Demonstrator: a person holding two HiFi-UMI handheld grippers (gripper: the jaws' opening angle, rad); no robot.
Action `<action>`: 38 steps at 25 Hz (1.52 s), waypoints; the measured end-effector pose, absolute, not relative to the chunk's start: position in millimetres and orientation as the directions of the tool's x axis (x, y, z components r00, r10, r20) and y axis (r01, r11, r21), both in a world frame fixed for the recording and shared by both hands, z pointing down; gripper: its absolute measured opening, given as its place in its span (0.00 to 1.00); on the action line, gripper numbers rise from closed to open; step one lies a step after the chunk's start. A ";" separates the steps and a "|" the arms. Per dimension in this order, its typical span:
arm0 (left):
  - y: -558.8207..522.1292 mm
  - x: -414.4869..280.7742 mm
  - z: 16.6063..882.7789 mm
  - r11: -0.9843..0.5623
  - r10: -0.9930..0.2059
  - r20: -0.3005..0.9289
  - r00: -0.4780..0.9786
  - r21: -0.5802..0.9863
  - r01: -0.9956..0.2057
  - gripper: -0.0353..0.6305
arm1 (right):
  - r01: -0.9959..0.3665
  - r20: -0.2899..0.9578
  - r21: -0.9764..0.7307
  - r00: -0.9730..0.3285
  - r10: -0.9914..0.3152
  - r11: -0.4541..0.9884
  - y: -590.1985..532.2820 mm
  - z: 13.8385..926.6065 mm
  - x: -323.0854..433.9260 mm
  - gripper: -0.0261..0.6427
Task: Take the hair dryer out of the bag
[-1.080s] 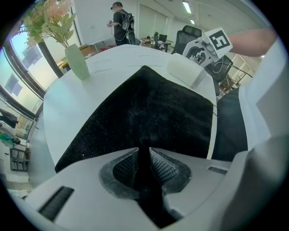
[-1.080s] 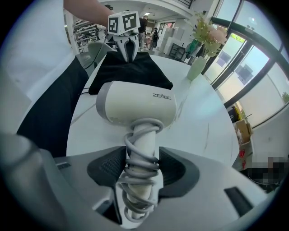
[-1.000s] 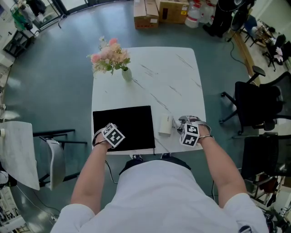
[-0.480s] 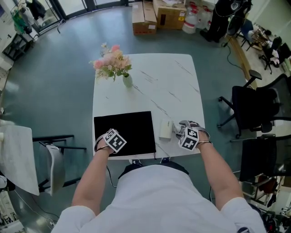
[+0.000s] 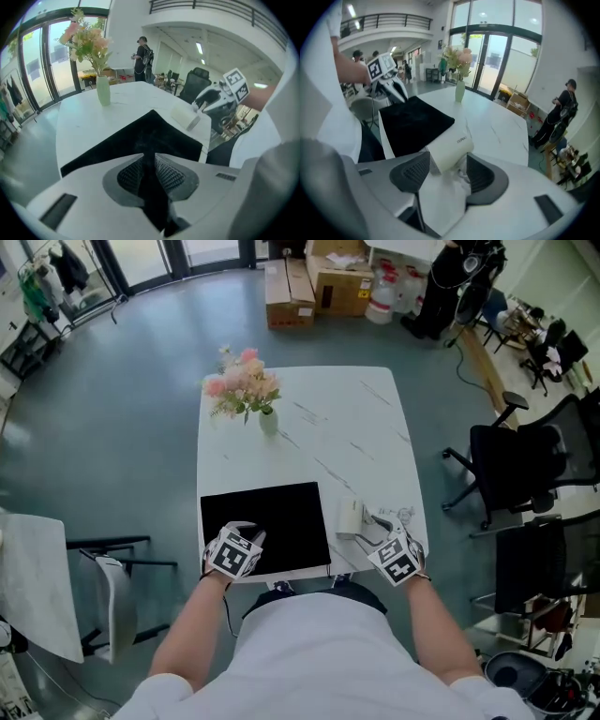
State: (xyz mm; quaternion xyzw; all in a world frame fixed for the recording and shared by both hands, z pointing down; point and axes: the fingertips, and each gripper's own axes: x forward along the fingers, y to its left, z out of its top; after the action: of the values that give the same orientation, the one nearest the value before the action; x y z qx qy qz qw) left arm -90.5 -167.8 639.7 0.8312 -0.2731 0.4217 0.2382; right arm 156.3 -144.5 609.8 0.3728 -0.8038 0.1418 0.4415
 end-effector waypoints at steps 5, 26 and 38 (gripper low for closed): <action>-149.7 -73.5 618.4 -0.719 -0.218 0.754 0.620 0.306 -0.625 0.10 | -0.823 0.739 -0.044 -0.409 -0.536 0.567 -130.3 600.9 123.4 0.21; -50.3 -6.8 536.7 -0.630 -0.470 0.582 0.664 0.306 -0.714 0.08 | -0.761 0.480 -0.282 -0.640 -0.601 0.585 -45.4 515.9 145.9 0.06; 61.3 21.7 522.1 -0.575 -0.546 0.573 0.612 0.275 -0.770 0.08 | -0.669 0.446 -0.348 -0.734 -0.512 0.657 56.4 528.1 165.5 0.06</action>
State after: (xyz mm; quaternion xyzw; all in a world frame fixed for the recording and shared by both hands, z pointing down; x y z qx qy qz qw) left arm 21.7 61.3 522.1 0.8601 -0.3825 0.2185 0.2571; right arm 165.5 56.4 528.1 0.3293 -0.8966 0.2516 0.1564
